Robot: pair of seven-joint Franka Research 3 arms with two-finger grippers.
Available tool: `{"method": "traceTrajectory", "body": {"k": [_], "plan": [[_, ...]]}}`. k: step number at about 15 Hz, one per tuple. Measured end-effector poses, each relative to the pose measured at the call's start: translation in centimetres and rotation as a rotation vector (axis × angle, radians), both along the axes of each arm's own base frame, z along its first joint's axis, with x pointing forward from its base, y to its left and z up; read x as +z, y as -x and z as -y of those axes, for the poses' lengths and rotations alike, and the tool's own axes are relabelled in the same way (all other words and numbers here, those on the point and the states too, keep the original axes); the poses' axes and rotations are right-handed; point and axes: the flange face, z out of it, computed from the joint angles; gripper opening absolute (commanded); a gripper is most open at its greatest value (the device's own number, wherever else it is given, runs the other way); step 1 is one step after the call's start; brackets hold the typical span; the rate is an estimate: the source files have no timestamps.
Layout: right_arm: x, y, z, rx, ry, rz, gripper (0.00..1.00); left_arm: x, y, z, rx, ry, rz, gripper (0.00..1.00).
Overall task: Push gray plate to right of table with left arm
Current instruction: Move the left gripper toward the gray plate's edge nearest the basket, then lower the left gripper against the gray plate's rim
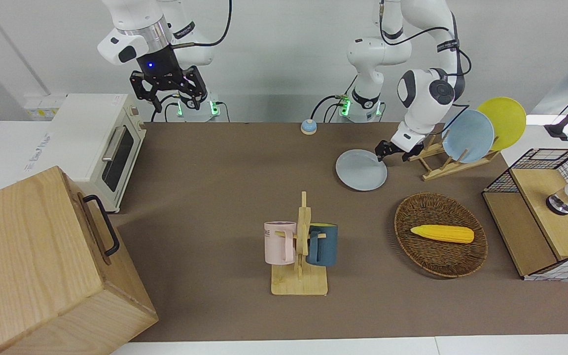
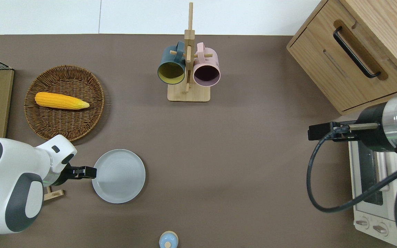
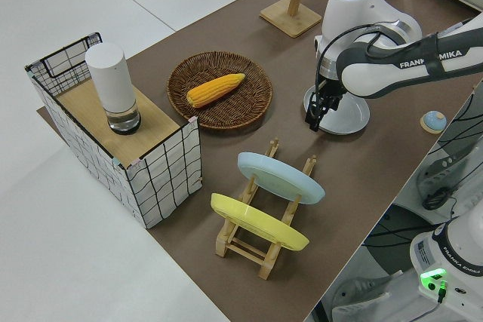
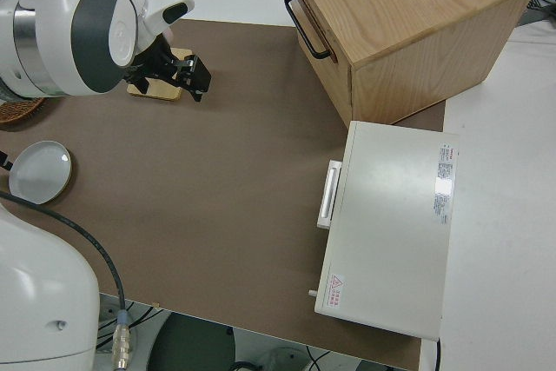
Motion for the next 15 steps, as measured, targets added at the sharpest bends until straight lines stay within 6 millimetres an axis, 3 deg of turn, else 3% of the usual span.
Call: {"method": "traceTrajectory", "body": {"k": [3, 6, 15], "plan": [[0.0, 0.0, 0.0, 0.000, 0.000, 0.000, 0.996, -1.8, 1.2, 0.0, -0.001, -0.003, -0.006, 0.92], [0.0, 0.0, 0.0, 0.000, 0.000, 0.000, 0.996, -2.1, 1.5, 0.1, -0.004, -0.003, -0.012, 0.79], [0.0, 0.0, 0.0, 0.000, 0.000, 0.000, 0.996, -2.6, 1.9, 0.6, -0.003, 0.007, -0.024, 0.14]]}}
